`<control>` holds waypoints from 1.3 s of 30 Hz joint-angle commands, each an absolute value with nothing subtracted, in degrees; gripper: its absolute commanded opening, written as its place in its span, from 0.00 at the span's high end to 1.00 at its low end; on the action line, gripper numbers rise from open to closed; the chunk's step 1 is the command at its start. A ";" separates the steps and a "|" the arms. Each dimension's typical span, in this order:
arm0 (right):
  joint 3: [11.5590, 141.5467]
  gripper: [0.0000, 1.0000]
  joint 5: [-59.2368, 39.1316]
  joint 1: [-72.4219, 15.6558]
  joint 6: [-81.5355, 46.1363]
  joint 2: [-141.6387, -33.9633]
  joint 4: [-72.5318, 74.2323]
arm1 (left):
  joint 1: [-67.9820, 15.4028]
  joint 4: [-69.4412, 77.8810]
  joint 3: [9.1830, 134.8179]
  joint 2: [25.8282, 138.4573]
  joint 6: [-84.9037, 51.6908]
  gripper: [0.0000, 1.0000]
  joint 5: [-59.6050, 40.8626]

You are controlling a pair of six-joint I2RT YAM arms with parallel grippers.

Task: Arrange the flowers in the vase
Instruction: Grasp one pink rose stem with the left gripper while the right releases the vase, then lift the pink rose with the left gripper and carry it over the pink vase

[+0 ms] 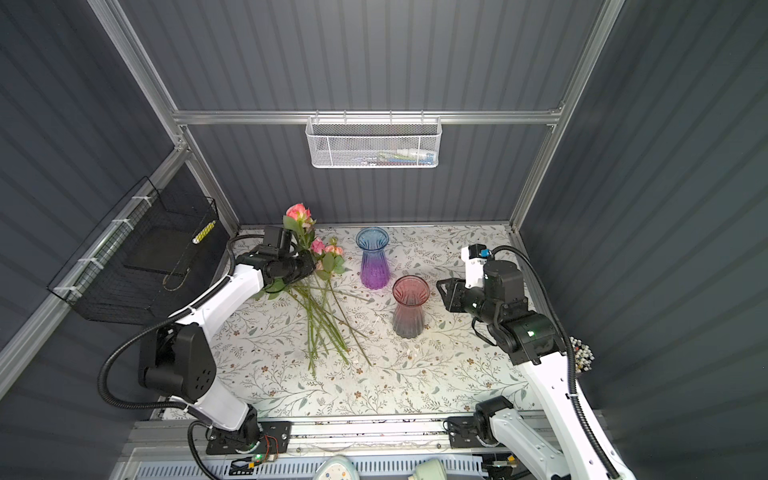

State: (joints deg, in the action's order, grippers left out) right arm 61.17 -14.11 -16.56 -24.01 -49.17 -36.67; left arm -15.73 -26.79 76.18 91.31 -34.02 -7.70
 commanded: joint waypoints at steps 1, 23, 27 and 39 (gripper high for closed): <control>60.40 0.70 -14.80 -16.81 -24.35 -48.58 -35.17 | -15.91 -28.97 78.31 86.01 -30.57 1.00 -10.57; 50.48 0.24 -28.79 -5.86 -32.81 -46.33 -27.94 | -35.56 -1.42 88.33 75.26 -15.37 1.00 -9.86; 49.53 0.25 -29.09 -5.63 -32.94 -46.14 -27.90 | -40.41 1.11 94.68 80.63 -12.22 1.00 -9.75; 49.95 0.26 -27.44 -5.36 -31.72 -44.41 -29.24 | -46.67 -3.89 106.23 95.21 -6.06 1.00 -7.95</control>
